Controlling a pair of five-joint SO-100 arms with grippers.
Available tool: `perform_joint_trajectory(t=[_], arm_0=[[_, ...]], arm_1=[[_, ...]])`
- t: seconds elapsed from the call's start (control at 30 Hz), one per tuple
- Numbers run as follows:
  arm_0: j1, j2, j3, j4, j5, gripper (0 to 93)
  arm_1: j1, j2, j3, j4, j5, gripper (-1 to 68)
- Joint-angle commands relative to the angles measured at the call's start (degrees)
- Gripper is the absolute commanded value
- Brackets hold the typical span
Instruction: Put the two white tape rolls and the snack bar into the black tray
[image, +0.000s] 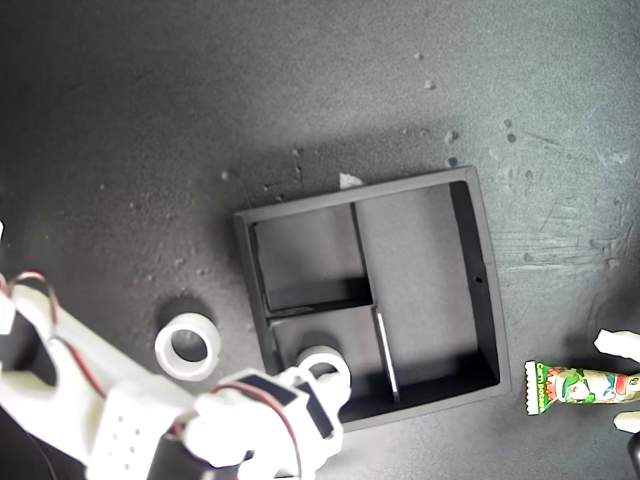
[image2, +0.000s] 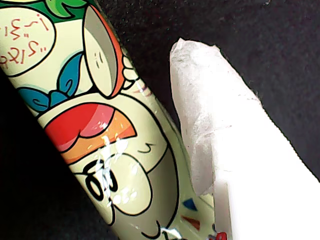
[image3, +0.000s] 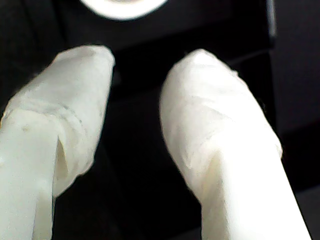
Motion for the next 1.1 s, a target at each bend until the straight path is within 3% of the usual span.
perform_joint_trajectory(t=[0.0,0.1,0.2,0.33,0.5,0.77,1.07], arm_0=[[-2.2,21.9,19.9,1.1,-5.7,6.3],[-1.9,34.5,37.6,1.0,-15.3,8.8],[1.1,42.3,51.0,-1.3,-20.7,10.9],[7.2,46.6,60.9,-10.6,-23.1,11.0],[11.5,45.4,68.4,-18.1,-26.3,11.4],[11.0,42.5,77.1,-27.1,-26.4,12.6],[8.8,36.1,81.2,-33.2,-23.9,14.5]], arm_1=[[-0.6,-0.9,1.4,-5.4,-0.1,31.8],[-0.4,-4.1,1.1,-7.3,-3.2,28.6],[-0.5,-4.6,3.7,-8.3,-3.3,15.8],[-0.1,-3.8,6.0,-8.3,-2.4,0.1],[1.3,-1.7,7.6,-7.8,0.4,-0.5],[6.2,5.9,-6.3,18.5,6.0,-0.6],[11.3,6.0,-15.5,23.3,13.4,-0.6]])
